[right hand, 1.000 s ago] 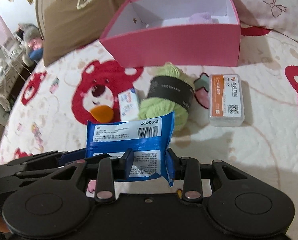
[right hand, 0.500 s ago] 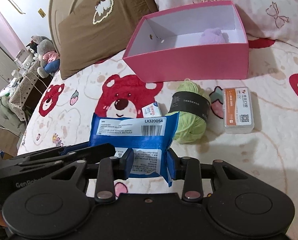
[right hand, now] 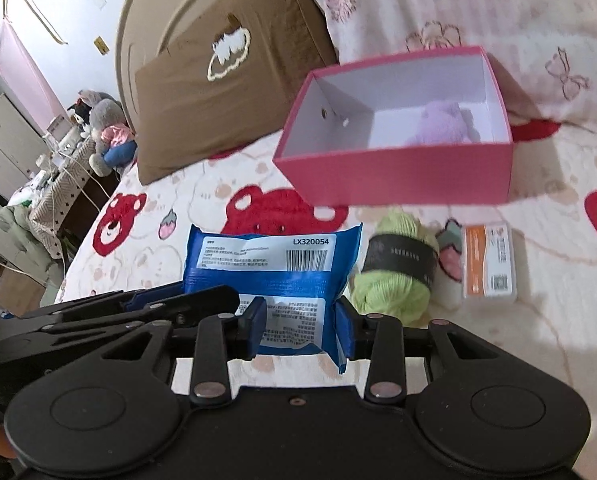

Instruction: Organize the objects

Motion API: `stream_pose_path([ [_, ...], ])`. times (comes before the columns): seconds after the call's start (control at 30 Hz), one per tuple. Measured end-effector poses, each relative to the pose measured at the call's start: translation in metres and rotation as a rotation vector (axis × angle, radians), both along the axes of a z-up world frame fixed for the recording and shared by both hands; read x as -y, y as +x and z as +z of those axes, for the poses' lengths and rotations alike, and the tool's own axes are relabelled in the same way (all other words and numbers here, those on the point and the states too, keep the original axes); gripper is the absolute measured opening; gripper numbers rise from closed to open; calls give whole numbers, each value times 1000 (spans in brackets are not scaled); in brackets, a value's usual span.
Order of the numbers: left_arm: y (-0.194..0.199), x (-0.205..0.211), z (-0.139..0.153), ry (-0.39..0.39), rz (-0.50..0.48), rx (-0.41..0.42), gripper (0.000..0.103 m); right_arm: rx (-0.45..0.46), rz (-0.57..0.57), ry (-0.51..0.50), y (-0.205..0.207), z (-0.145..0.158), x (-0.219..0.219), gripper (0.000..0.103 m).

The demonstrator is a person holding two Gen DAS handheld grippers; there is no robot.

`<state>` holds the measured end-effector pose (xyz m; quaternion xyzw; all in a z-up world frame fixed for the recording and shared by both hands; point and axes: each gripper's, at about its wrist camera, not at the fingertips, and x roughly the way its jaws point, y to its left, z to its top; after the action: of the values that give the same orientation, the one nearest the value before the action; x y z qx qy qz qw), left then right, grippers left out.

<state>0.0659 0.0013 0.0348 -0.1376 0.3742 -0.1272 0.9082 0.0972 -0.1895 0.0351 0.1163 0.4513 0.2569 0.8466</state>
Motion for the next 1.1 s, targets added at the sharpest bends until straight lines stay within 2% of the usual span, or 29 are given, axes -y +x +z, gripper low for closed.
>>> stream_pose_path([
  [0.33,46,0,37,25,31,58,37,62,5,30,39,31,-5,43],
  [0.63,115,-2,52,21,71,78,37,88,-4,61,100,44,-3,39],
  [0.7,132,1,53,45,77,78,37,91,-7,58,116,46,-5,38],
  [0.83,169,-3,47,34,96,72,37,79,-31,67,151,44,-9,36],
  [1.0,215,-8,27,10,111,49,37,50,-53,59,194,34,-15,35],
  [1.1,239,-7,11,34,109,11,36,37,-65,69,218,21,-14,35],
])
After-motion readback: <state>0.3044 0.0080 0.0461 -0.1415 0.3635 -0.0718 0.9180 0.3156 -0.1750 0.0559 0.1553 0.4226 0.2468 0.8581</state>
